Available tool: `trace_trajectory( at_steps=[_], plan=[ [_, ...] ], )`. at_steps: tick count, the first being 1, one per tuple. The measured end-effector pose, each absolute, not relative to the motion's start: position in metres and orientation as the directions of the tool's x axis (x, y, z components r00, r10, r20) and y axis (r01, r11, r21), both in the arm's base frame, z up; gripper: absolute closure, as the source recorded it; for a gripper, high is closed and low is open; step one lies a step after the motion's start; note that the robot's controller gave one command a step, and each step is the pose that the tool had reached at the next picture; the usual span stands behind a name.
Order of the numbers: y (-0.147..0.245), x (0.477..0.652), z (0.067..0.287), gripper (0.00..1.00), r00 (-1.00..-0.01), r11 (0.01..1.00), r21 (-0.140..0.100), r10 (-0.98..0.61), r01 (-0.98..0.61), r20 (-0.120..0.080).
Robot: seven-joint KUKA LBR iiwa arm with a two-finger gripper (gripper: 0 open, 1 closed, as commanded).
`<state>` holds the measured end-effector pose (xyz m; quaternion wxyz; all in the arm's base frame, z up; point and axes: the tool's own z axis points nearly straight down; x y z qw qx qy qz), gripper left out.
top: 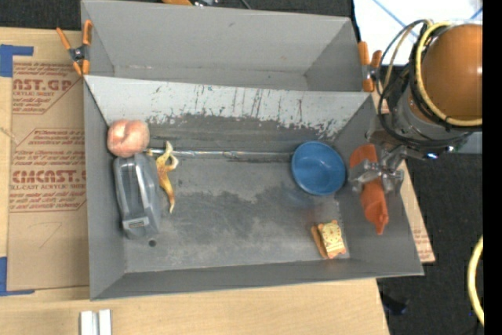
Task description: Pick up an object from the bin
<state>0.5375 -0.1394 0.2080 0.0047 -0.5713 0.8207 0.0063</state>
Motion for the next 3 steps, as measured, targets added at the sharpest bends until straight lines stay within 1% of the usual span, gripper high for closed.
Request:
trace_trajectory(
  at_steps=[1,2,3],
  plan=[
    [-0.151,0.56,0.172,1.0,-0.237,0.237,-0.007,-0.971,-0.972,-0.015],
    [-0.142,0.568,0.151,1.0,-0.121,0.121,-0.001,-0.992,-0.993,-0.017],
    [-0.142,0.581,0.246,1.0,-0.189,0.189,-0.003,-0.982,-0.982,-0.018]
  ],
)
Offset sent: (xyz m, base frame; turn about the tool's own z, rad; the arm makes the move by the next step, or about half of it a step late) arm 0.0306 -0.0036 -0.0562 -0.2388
